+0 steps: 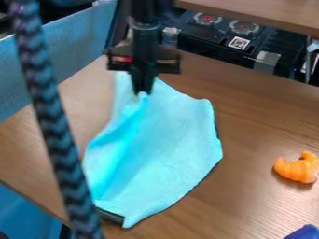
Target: Fold the cloth from bottom left to top right
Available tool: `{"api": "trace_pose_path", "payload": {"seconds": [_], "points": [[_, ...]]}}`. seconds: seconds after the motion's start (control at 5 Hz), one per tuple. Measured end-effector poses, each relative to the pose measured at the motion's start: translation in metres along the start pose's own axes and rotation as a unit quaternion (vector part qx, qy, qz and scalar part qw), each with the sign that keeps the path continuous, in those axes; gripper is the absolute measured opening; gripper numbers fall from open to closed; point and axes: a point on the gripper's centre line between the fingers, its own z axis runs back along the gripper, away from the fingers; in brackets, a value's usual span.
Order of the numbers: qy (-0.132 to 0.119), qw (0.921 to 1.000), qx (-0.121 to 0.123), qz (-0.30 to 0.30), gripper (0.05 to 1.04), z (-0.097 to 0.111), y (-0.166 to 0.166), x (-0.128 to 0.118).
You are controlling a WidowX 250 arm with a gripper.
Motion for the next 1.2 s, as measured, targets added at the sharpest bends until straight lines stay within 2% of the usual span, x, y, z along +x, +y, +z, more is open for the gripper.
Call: {"api": "trace_pose_path", "payload": {"seconds": [0.2,0.6,0.8,1.0,1.2], "points": [[-0.014,0.9998,-0.006,-0.012,0.063,0.009,-0.027,-0.004],[-0.018,0.9997,0.009,-0.010,0.083,-0.002,-0.082,-0.004],[-0.023,0.9994,0.010,-0.023,0.239,-0.010,-0.104,-0.005],[-0.031,0.9989,0.010,-0.033,0.516,-0.014,-0.114,-0.009],[-0.038,0.9988,-0.009,-0.031,0.811,-0.015,-0.120,-0.007]]}}
